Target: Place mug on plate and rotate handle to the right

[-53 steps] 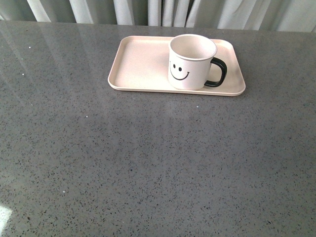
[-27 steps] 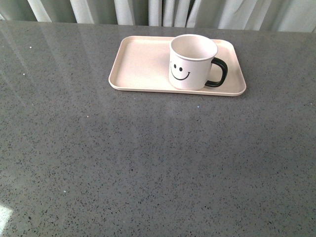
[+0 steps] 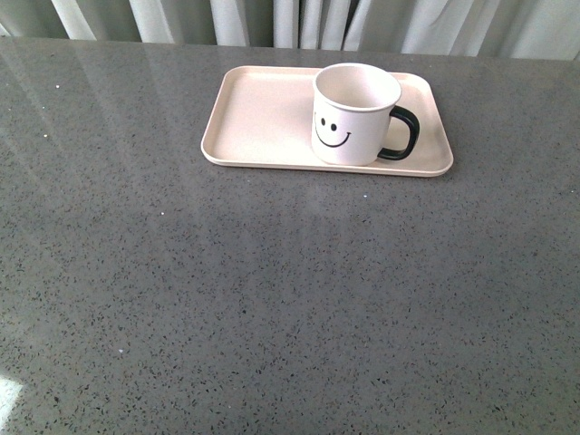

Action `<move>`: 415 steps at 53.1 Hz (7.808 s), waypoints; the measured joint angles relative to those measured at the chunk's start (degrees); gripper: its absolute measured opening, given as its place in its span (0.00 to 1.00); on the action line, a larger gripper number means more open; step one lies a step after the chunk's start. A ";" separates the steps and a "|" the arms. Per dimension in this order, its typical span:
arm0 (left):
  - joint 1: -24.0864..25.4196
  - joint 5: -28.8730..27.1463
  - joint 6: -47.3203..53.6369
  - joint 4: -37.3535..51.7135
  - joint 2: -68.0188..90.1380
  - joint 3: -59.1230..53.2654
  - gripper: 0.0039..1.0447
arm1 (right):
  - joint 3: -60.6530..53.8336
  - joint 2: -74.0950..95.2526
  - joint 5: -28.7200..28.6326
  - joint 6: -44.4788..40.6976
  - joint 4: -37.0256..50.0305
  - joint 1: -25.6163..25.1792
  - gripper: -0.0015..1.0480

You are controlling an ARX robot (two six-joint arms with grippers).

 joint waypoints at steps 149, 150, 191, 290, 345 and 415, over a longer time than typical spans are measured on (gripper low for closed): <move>2.97 1.79 0.04 -52.04 -55.91 -4.37 0.91 | 54.84 93.09 -4.07 -6.82 -4.04 -2.51 0.91; 2.97 1.79 0.04 -52.04 -55.91 -4.37 0.91 | 55.91 93.94 -4.07 -6.64 -4.33 -2.32 0.91; 2.97 1.79 0.04 -52.04 -55.91 -4.37 0.91 | 93.92 122.86 -2.32 5.75 -24.92 5.16 0.91; 2.97 1.79 0.04 -52.04 -55.91 -4.37 0.91 | 103.75 131.60 -1.44 10.14 -32.52 7.26 0.56; 2.97 1.79 0.04 -52.04 -55.91 -4.37 0.91 | 107.06 131.12 -2.82 2.01 -37.00 6.01 0.02; 2.97 1.79 0.04 -52.04 -55.91 -4.37 0.91 | 120.89 138.90 -7.13 -19.98 -43.52 4.46 0.02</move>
